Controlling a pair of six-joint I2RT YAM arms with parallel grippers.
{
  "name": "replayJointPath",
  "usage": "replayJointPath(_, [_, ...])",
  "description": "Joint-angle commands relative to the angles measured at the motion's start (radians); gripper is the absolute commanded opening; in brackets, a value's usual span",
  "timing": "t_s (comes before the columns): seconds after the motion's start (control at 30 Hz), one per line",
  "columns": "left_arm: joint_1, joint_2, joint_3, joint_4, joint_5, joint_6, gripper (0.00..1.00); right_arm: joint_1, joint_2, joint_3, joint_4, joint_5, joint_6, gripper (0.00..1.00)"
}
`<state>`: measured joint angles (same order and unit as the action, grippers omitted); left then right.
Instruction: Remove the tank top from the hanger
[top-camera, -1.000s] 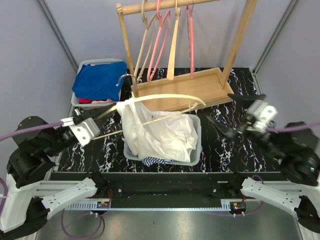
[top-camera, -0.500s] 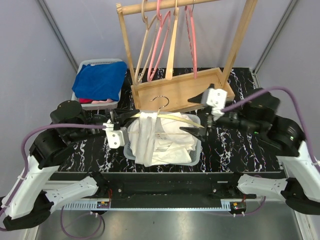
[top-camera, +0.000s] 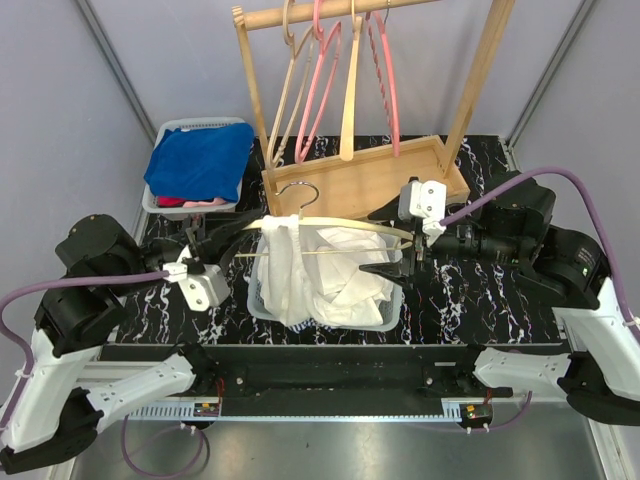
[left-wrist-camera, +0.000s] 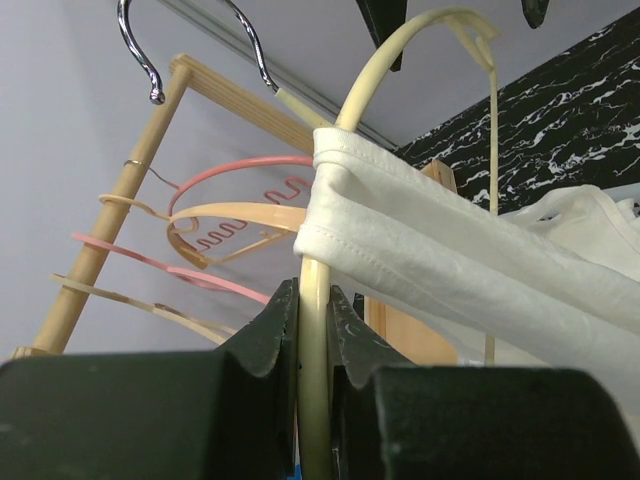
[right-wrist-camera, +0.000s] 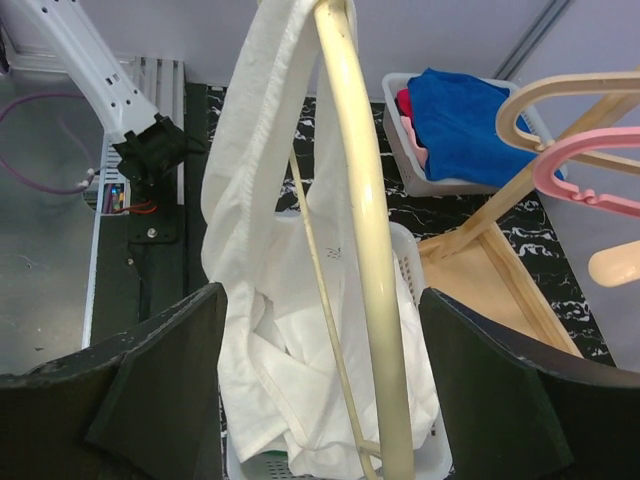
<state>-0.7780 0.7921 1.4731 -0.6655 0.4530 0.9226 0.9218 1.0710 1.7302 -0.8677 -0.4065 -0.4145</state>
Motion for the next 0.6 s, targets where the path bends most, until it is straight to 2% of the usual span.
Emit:
replayJointPath(0.0, [0.003,-0.01,0.021,0.116,0.0,-0.027,0.0,-0.008,0.006,0.043,-0.008,-0.055,0.002,0.85])
replayJointPath(0.2, [0.003,-0.002,0.026,0.122,0.024,-0.042,0.0,-0.014,0.038,0.071,-0.034,-0.083,0.002,0.73])
replayJointPath(0.33, [0.002,0.001,0.016,0.13,0.024,-0.044,0.0,-0.021,0.073,0.101,-0.074,-0.094,0.002,0.51])
replayJointPath(0.37, [0.003,0.002,0.018,0.133,0.026,-0.047,0.0,-0.024,0.076,0.112,-0.083,-0.094,0.002,0.36])
replayJointPath(0.43, [0.002,0.004,0.019,0.136,0.026,-0.047,0.0,-0.029,0.084,0.118,-0.094,-0.092,-0.001,0.23])
replayJointPath(0.47, [0.002,0.004,0.019,0.135,0.023,-0.05,0.0,-0.029,0.087,0.12,-0.097,-0.091,-0.001,0.1])
replayJointPath(0.53, [0.003,0.002,0.015,0.135,0.019,-0.047,0.0,-0.032,0.083,0.118,-0.096,-0.087,-0.003,0.01])
replayJointPath(0.57, [0.003,0.001,0.012,0.136,0.016,-0.048,0.0,-0.032,0.083,0.118,-0.096,-0.089,-0.004,0.0])
